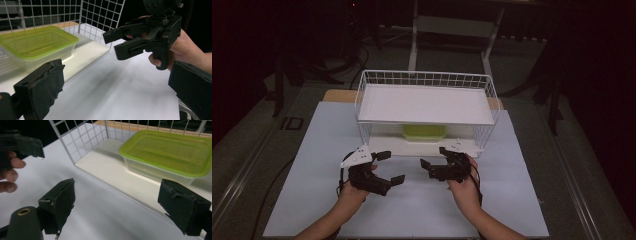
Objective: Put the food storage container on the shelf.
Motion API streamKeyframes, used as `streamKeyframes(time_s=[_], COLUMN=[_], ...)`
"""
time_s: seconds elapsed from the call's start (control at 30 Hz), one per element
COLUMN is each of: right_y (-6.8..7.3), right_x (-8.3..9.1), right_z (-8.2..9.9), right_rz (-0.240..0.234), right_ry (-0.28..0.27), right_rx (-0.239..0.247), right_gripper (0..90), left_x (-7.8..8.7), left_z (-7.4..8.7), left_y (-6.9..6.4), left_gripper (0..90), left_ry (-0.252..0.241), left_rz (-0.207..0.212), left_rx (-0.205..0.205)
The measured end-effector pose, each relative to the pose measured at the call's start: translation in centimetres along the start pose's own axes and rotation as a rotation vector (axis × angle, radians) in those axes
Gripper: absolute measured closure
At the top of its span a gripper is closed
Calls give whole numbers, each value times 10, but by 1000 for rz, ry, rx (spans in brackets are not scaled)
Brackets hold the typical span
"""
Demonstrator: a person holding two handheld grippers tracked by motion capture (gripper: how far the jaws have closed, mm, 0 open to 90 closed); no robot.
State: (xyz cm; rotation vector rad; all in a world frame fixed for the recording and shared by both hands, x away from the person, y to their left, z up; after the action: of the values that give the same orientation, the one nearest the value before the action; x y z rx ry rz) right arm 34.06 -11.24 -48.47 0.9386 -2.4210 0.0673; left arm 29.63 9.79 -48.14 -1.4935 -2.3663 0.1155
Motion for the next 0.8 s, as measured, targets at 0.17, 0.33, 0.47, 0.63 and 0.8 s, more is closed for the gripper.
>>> streamKeyframes(time_s=[0.17, 0.33, 0.47, 0.63, 0.8], right_y=[1, 2, 3, 2, 1], right_x=[13, 27, 35, 43, 52], right_z=[3, 9, 18, 31, 40], right_rz=[-7, -24, -36, -37, -57], right_ry=[-5, -7, -1, 13, 3], right_rx=[30, 13, 3, 16, 20], right_gripper=[143, 143, 143, 143, 143], left_x=[7, 12, 16, 18, 21], left_z=[2, 4, 6, 14, 20], left_y=[-3, -8, -14, -22, -28], left_gripper=[8, 8, 8, 8, 8], left_ry=[-14, -11, -18, 14, 22], left_rz=[-5, 8, 23, 46, 70], left_rx=[9, 15, 16, 5, 4])
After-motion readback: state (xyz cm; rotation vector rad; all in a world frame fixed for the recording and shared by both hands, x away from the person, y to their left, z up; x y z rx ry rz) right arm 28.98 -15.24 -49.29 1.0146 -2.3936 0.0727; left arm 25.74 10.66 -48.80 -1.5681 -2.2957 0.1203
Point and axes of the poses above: each handheld gripper's, and its own axes: x roughly backward along the jaws, z roughly out of its underside, y roughly to its left, the point moved 5 cm from there along -x, roughly forward along the jaws, and after that the axes turned 4 degrees about z, right-handed, at the moved point
